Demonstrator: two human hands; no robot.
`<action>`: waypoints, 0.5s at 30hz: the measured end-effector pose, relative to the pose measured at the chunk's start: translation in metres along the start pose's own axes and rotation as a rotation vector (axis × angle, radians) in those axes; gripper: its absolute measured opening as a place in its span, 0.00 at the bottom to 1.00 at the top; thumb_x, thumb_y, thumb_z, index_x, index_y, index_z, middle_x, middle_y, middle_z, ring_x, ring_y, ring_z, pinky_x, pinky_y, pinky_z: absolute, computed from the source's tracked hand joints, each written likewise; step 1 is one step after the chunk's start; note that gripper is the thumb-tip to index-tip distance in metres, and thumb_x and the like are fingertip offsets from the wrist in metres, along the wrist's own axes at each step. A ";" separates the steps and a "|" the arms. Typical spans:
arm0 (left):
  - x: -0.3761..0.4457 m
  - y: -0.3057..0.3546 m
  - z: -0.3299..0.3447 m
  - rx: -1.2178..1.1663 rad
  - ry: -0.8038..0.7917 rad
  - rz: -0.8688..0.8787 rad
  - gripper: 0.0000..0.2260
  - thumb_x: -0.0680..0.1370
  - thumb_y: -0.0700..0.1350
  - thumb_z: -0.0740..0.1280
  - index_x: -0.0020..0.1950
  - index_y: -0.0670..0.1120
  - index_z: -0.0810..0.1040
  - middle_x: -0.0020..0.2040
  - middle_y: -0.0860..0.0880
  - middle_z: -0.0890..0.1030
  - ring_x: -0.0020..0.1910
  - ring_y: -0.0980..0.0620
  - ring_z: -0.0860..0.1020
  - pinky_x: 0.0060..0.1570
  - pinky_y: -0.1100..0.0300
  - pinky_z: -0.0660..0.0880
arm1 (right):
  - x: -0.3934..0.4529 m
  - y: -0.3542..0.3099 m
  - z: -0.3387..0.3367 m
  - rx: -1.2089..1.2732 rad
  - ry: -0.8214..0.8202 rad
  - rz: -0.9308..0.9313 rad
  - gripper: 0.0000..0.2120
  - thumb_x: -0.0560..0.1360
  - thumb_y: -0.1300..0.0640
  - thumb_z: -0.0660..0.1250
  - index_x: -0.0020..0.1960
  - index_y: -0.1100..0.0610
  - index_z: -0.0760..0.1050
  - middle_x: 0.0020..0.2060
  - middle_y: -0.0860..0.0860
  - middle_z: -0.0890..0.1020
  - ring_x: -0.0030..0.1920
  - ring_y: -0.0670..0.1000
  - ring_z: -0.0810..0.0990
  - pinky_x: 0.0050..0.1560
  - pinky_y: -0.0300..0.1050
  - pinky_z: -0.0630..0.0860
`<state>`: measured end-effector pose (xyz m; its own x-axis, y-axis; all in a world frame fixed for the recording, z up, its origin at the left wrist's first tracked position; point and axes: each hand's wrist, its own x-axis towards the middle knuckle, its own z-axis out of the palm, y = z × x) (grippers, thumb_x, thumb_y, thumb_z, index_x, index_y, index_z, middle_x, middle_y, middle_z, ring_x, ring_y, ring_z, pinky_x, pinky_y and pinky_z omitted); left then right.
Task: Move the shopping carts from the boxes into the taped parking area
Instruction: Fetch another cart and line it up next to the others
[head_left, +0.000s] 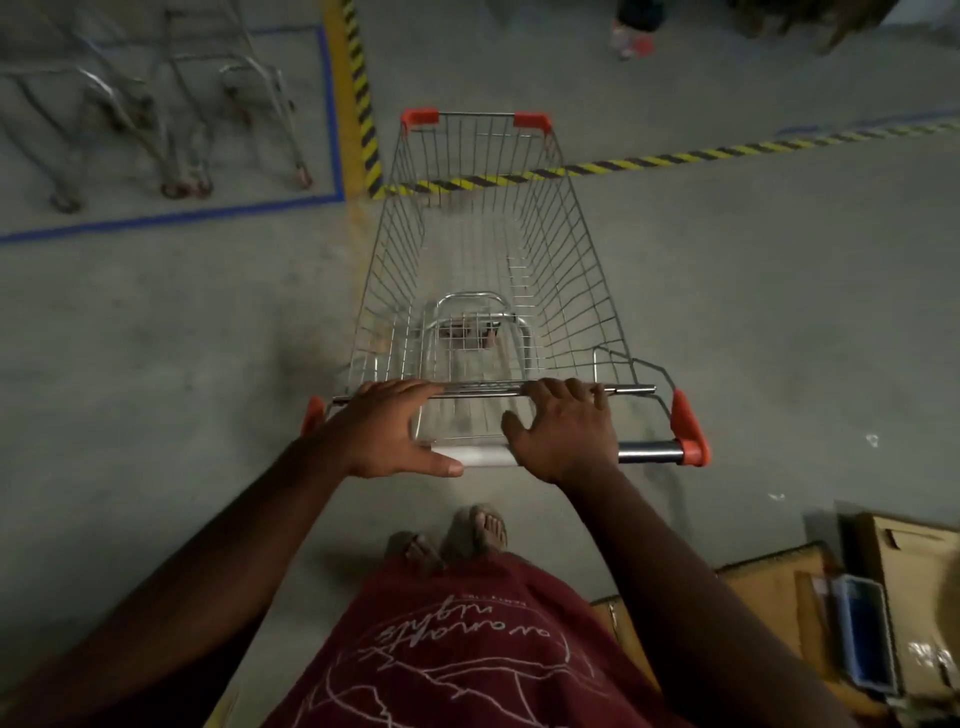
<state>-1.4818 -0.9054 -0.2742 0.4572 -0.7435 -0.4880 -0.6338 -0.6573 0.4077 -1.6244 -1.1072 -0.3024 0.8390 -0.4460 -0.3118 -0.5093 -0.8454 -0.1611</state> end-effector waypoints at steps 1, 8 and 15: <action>-0.007 -0.011 -0.003 0.002 0.022 -0.016 0.52 0.63 0.78 0.71 0.82 0.59 0.59 0.81 0.56 0.63 0.79 0.50 0.63 0.75 0.48 0.59 | 0.001 -0.013 0.001 -0.003 -0.017 -0.032 0.35 0.78 0.32 0.50 0.78 0.50 0.67 0.76 0.52 0.72 0.77 0.58 0.65 0.79 0.66 0.53; -0.068 -0.098 -0.011 0.077 0.095 -0.300 0.55 0.56 0.88 0.58 0.80 0.69 0.53 0.80 0.64 0.61 0.79 0.54 0.62 0.72 0.30 0.58 | 0.038 -0.076 0.005 0.010 -0.083 -0.315 0.34 0.80 0.30 0.53 0.76 0.50 0.70 0.72 0.53 0.78 0.72 0.57 0.74 0.75 0.55 0.64; -0.116 -0.156 -0.019 0.046 0.150 -0.430 0.56 0.54 0.89 0.56 0.79 0.71 0.50 0.81 0.66 0.59 0.80 0.56 0.59 0.74 0.32 0.56 | 0.057 -0.162 0.014 -0.053 -0.054 -0.386 0.35 0.79 0.30 0.48 0.68 0.53 0.77 0.61 0.55 0.85 0.61 0.57 0.82 0.67 0.56 0.72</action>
<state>-1.4243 -0.7194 -0.2666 0.7681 -0.4156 -0.4872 -0.3916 -0.9068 0.1562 -1.4968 -0.9917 -0.3074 0.9550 -0.0773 -0.2863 -0.1464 -0.9625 -0.2283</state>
